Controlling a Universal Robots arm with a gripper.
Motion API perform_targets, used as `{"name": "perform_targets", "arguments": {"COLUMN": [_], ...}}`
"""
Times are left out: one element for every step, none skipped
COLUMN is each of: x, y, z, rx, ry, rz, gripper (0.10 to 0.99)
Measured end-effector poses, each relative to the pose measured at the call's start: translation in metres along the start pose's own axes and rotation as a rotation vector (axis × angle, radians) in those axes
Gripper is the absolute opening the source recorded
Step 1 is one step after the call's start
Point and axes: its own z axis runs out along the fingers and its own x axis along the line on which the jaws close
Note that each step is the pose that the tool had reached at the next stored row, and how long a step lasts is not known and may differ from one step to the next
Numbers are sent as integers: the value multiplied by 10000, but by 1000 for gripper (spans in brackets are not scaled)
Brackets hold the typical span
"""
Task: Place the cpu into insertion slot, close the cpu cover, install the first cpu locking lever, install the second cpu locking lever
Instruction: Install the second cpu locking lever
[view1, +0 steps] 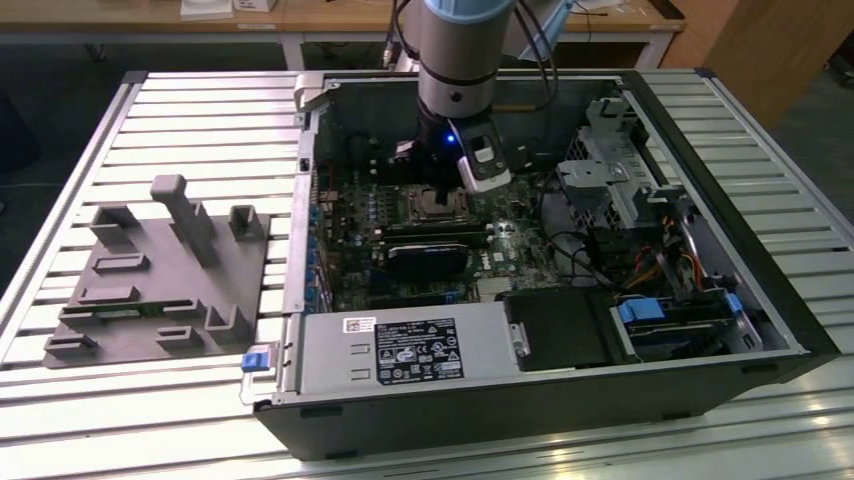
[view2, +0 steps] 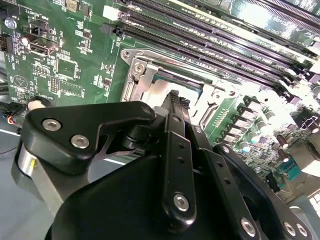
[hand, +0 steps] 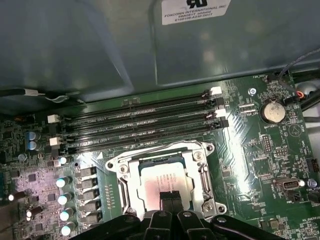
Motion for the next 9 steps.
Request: {"name": "perform_targets", "arguments": {"x": [2,4,5,5,6,6,7,7,7], "y": [3,7,9,11,13,15,16,16,16], "z": [-4,-9,-13,-20,-30,-39,-42,-42,-42], "rx": [-2,0,-1,-1,-2,-3,-8,-9,-10], "ry": [-1,-1,-2,-1,-2,-4,-8,-10,-11], "rz": [0,-1,-1,-2,-2,-2,-1,-2,-2], "gripper": [106,106,106,106,106,106,106,106,106]}}
